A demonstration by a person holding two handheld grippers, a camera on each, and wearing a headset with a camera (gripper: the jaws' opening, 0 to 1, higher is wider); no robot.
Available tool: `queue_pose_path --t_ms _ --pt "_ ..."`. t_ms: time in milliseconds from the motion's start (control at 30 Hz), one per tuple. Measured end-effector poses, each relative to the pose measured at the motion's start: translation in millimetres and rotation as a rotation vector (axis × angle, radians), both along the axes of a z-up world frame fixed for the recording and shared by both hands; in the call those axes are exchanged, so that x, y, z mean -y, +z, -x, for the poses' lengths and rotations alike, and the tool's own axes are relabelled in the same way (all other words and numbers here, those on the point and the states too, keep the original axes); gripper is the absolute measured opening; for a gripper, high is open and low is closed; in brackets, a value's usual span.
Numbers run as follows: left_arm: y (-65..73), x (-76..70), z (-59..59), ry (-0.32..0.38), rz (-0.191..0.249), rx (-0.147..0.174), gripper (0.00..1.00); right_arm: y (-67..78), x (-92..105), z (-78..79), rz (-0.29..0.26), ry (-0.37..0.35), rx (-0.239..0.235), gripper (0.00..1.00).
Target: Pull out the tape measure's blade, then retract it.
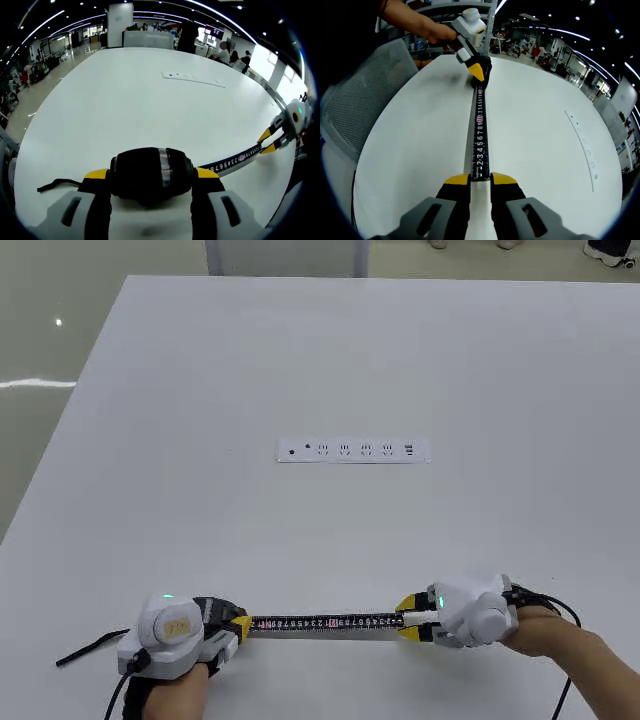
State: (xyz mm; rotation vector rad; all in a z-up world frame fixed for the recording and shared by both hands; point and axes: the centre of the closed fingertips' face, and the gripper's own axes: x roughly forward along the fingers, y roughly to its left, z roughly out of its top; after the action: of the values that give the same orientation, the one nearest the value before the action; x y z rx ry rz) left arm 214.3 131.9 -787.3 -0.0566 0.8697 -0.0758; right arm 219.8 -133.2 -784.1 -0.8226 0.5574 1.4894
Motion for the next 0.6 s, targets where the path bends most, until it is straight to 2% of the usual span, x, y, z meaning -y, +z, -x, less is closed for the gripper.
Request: queue_pose_path --t_ms 600 --pt "-1.3 -1.2 1.2 -0.01 0.016 -0.001 0.6 1.0 -7.9 -0.1 -0.007 0.01 0.001 0.14"
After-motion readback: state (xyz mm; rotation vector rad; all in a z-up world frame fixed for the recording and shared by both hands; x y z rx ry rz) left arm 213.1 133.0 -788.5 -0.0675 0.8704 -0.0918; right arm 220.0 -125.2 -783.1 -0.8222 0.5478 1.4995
